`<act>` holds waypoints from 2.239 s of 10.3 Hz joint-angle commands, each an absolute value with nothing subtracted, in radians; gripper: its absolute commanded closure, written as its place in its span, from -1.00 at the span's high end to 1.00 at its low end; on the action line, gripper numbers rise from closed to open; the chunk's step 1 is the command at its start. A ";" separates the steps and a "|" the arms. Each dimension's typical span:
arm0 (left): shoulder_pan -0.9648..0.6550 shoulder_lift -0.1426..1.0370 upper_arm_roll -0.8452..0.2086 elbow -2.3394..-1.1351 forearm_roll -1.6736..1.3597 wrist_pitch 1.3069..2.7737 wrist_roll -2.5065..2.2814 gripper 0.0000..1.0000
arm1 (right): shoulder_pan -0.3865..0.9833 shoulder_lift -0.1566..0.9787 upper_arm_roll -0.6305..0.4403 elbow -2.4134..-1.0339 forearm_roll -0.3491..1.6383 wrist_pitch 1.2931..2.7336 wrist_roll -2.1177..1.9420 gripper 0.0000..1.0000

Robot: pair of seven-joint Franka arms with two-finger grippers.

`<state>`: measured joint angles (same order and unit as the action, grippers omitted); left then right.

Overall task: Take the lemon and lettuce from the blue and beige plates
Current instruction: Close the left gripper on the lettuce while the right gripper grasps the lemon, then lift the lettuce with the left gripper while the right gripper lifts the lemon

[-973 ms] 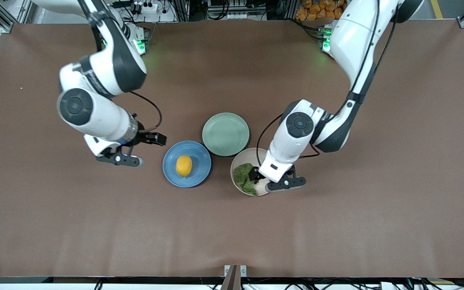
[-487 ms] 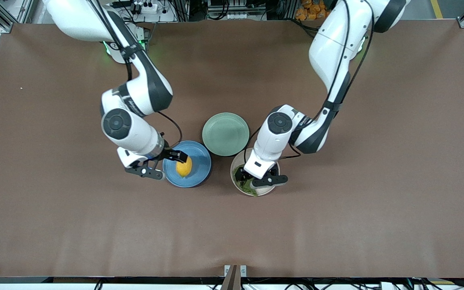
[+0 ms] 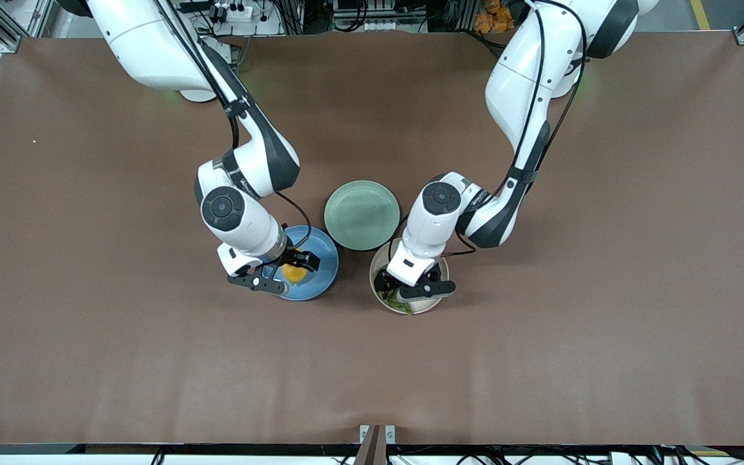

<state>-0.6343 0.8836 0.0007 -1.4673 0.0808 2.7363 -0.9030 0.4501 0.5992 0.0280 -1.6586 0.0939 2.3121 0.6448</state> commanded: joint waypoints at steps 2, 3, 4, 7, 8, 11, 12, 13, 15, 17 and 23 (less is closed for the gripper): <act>-0.646 0.907 0.014 -1.447 0.097 2.761 -0.945 0.77 | 0.453 0.620 0.025 -1.667 0.009 2.336 0.655 1.00; -0.646 0.907 0.012 -1.447 0.094 2.761 -0.975 -0.04 | 0.451 0.626 0.025 -1.675 -0.009 2.339 0.655 1.00; -0.646 0.905 0.012 -1.447 0.095 2.761 -0.989 -0.78 | 0.451 0.633 0.025 -1.692 -0.012 2.370 0.655 1.00; -0.647 0.904 0.014 -1.450 0.101 2.760 -0.985 -1.00 | 0.457 0.659 0.025 -1.729 -0.014 2.462 0.663 1.00; -0.647 0.902 0.014 -1.450 0.103 2.760 -0.983 -1.00 | 0.465 0.669 0.025 -1.729 -0.014 2.473 0.664 1.00; -0.643 0.888 0.014 -1.454 0.107 2.758 -0.980 -1.00 | 0.468 0.678 0.025 -1.729 -0.014 2.476 0.664 0.29; -0.644 0.876 0.014 -1.463 0.107 2.751 -0.980 -1.00 | 0.469 0.677 0.025 -1.729 -0.014 2.474 0.664 -0.21; -0.643 0.838 0.014 -1.495 0.107 2.738 -0.979 -1.00 | 0.466 0.675 0.025 -1.727 -0.012 2.465 0.663 -0.54; -0.643 0.761 0.011 -1.517 0.109 2.613 -0.977 -1.00 | 0.459 0.640 0.025 -1.721 -0.006 2.415 0.654 -0.68; -0.637 0.700 0.008 -1.517 0.107 2.499 -0.960 -1.00 | 0.436 0.579 0.026 -1.707 0.003 2.306 0.646 -0.68; -0.545 0.601 0.006 -1.508 0.097 2.269 -0.820 -1.00 | 0.232 0.387 0.025 -1.723 0.060 2.056 0.275 -0.68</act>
<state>-0.5835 0.6384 0.0120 -1.4760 0.0825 2.2989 -0.8726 0.2941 0.4425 0.0139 -1.6859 0.0370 2.0847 0.3723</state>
